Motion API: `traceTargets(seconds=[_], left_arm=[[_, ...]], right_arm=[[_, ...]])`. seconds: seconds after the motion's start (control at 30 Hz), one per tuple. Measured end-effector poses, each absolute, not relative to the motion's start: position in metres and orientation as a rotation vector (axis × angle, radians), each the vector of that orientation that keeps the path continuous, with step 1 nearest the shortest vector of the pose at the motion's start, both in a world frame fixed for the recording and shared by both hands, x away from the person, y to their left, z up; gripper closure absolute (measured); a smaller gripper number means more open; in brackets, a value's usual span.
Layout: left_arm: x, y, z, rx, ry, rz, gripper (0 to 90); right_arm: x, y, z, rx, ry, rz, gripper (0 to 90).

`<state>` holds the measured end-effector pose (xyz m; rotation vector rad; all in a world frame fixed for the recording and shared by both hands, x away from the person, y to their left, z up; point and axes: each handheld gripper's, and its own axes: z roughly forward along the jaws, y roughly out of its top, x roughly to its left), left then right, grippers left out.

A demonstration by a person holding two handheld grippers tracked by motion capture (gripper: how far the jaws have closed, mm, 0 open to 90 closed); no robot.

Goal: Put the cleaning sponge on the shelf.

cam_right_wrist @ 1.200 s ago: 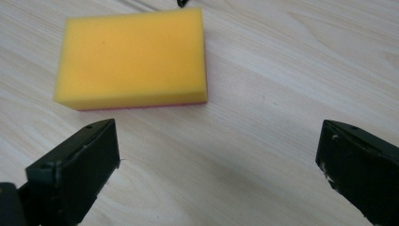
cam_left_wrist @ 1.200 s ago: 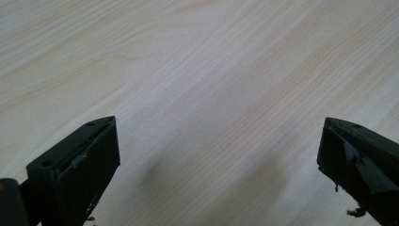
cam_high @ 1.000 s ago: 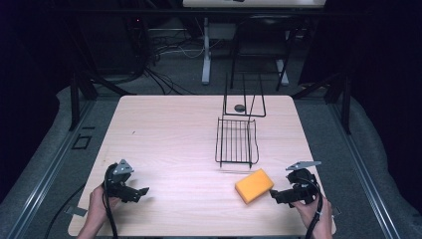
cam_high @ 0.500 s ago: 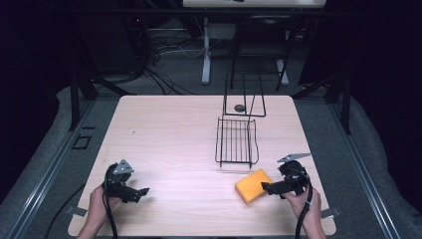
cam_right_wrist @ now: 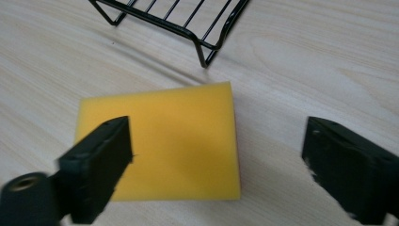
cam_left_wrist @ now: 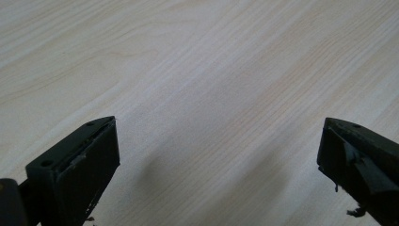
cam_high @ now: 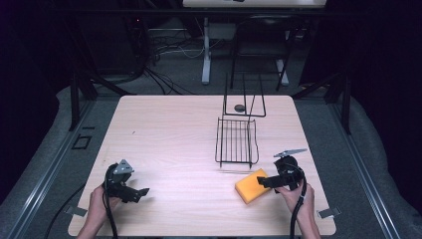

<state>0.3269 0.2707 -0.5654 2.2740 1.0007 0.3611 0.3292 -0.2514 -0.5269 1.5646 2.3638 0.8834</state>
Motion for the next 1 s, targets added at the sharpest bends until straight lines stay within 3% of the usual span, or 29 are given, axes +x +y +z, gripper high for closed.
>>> traceTargets(seconds=[0.13,0.3,0.77,1.0], left_arm=[[0.327,0.27,-0.566,2.279,0.998,0.36,0.0],[0.327,0.27,-0.565,2.284,0.993,0.362,0.0],[0.327,0.269,-0.566,2.285,0.994,0.357,0.0],[0.326,0.269,-0.565,2.285,0.993,0.362,0.0]], right_arm=[[0.331,-0.251,-0.53,1.582,2.367,0.874,16.3],[0.334,-0.254,-0.536,1.616,2.377,0.868,28.7],[0.336,-0.256,-0.545,1.683,2.395,0.867,45.4],[0.334,-0.255,-0.546,1.695,2.389,0.908,61.2]])
